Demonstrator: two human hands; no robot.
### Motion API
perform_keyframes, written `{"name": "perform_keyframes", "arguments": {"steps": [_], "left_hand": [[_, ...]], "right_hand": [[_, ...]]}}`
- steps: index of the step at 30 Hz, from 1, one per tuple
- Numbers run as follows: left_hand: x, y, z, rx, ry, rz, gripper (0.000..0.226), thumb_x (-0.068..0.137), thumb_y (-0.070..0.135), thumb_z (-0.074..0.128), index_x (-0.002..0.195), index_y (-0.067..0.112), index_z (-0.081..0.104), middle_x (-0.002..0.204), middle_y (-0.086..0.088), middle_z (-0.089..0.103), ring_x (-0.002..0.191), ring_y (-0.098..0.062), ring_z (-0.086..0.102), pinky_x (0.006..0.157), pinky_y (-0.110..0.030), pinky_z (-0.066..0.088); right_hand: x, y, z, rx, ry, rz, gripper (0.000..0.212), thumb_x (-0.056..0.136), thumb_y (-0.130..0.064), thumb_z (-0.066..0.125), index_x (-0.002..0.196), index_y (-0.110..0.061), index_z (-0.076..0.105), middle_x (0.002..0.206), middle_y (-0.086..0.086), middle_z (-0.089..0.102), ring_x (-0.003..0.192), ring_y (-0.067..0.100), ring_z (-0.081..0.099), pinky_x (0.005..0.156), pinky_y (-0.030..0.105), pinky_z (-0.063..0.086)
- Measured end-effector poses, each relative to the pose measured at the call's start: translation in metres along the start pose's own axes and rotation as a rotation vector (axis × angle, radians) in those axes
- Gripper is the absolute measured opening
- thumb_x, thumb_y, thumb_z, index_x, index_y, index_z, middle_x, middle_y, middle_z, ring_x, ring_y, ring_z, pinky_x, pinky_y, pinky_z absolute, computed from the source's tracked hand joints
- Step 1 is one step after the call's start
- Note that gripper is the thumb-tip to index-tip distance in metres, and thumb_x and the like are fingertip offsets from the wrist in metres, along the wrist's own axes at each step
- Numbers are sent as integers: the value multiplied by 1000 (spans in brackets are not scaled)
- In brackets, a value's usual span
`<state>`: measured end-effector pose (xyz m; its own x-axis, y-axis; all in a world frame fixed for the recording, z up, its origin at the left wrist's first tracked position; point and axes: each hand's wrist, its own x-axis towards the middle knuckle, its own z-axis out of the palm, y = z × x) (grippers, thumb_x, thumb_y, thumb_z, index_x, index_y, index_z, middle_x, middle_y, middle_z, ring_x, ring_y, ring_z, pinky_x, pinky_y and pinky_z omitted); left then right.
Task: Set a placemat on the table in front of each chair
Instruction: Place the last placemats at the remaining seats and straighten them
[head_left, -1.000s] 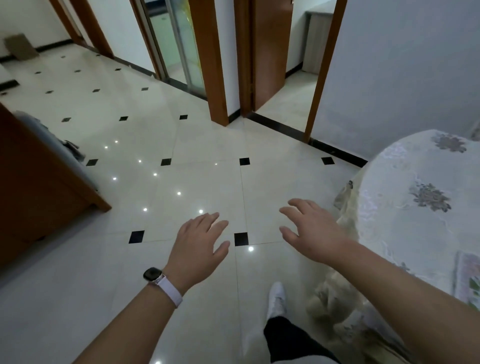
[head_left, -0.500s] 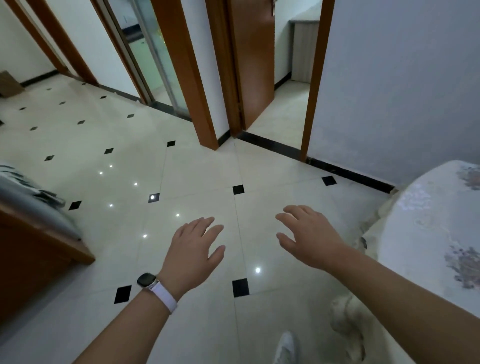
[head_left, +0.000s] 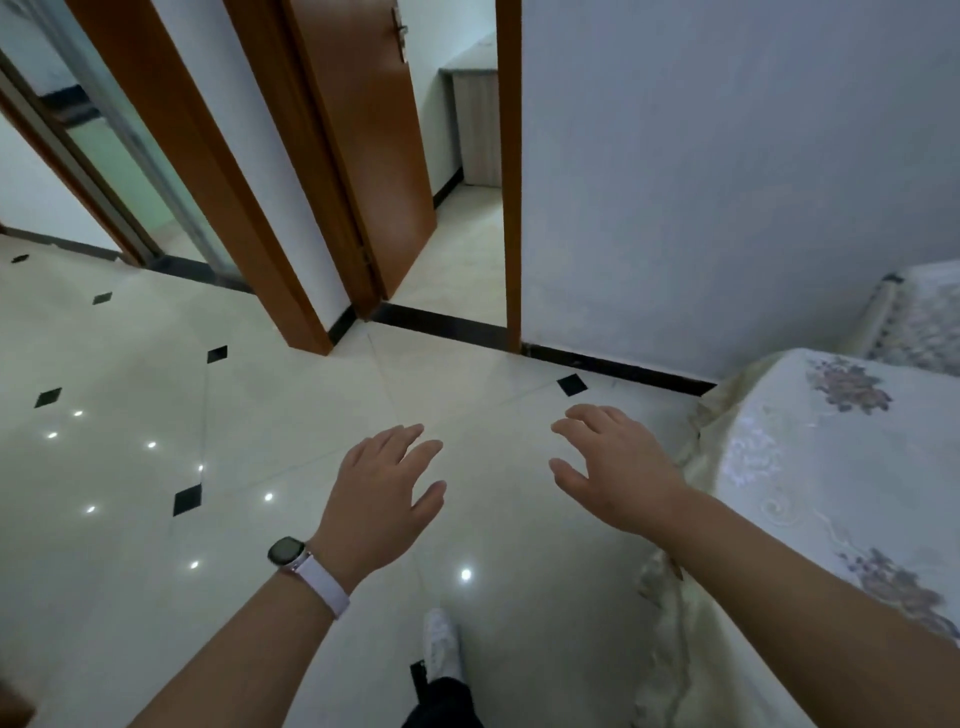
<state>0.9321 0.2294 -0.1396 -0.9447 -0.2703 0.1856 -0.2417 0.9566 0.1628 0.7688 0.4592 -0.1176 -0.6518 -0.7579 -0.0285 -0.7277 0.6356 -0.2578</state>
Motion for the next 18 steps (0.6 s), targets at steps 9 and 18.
{"name": "perform_keyframes", "arguments": {"steps": [9, 18], "left_hand": [[198, -71, 36, -57, -53, 136, 53, 87, 51, 40, 127, 24, 61, 135, -4, 59, 124, -26, 53, 102, -45, 41], [391, -110, 33, -117, -13, 329, 47, 88, 47, 49, 126, 22, 61, 136, -4, 58, 126, -25, 51, 105, -46, 37]], "right_hand": [[155, 37, -14, -36, 24, 212, 52, 96, -48, 44, 142, -25, 46, 151, -2, 41, 138, 20, 36, 113, 39, 33], [276, 80, -72, -43, 203, 433, 44, 92, -40, 57, 130, -19, 58, 138, 3, 53, 128, 27, 47, 106, 44, 40]]}}
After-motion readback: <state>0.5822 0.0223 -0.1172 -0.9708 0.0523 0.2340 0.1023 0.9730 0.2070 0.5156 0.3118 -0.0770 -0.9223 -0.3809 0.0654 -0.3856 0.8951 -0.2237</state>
